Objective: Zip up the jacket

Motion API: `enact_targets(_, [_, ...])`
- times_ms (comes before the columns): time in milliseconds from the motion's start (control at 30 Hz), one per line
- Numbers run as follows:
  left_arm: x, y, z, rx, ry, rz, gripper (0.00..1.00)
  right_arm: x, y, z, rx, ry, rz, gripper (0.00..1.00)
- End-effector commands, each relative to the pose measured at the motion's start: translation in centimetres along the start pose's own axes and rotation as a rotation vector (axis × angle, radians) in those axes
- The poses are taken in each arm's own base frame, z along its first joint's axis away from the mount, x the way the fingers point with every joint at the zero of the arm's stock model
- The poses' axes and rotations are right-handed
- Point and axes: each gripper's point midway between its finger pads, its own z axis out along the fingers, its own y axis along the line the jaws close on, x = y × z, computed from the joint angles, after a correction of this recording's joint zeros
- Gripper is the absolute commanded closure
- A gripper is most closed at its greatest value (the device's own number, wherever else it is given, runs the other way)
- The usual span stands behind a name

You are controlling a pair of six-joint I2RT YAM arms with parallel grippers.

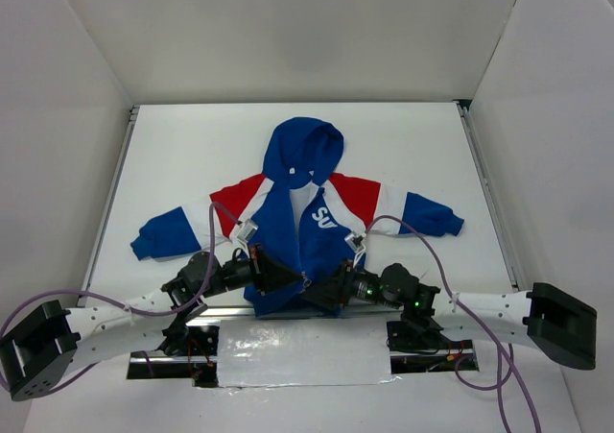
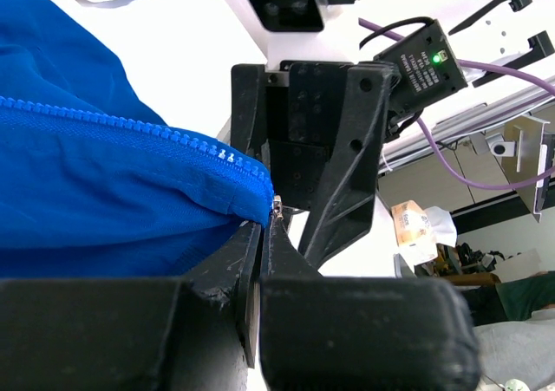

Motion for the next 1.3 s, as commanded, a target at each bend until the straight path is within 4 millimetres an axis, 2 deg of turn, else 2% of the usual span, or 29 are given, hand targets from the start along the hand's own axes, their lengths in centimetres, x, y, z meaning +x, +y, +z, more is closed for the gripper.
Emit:
enact_targets(0, [-1.3,-2.5,0.2,0.099,-0.039,0.026,1.00,0.8,-1.5,-0.7,0.015,0.001,-0.017,0.44])
enact_targets(133, [-1.2,-2.5,0.3,0.099,-0.032,0.027,1.00,0.6,-1.4,-0.7,0.006,-0.005,-0.026,0.45])
enact_targets(167, [-1.2,-2.4,0.3,0.098,-0.031,0.025,1.00,-0.2,-0.3,-0.2,-0.017,-0.023,-0.033,0.46])
enact_targets(367, [-1.0,-2.3,0.3,0.098,-0.025,0.025,1.00,-1.0,0.8,-0.1,-0.045,-0.029,-0.052,0.46])
enact_targets(767, [-1.0,-2.4,0.3,0.103,-0.024,0.027,1.00,-1.6,1.1,-0.2,-0.044,-0.048,-0.067,0.45])
enact_targets(967, [-0.9,-2.2,0.4,0.097,-0.020,0.028,1.00,-1.8,1.9,-0.1,-0.074,-0.046,-0.068,0.51])
enact_targets(1267, [-0.8,-2.3,0.5,0.098,-0.008,0.036,1.00,-2.4,2.8,-0.2,-0.089,-0.059,-0.077,0.51])
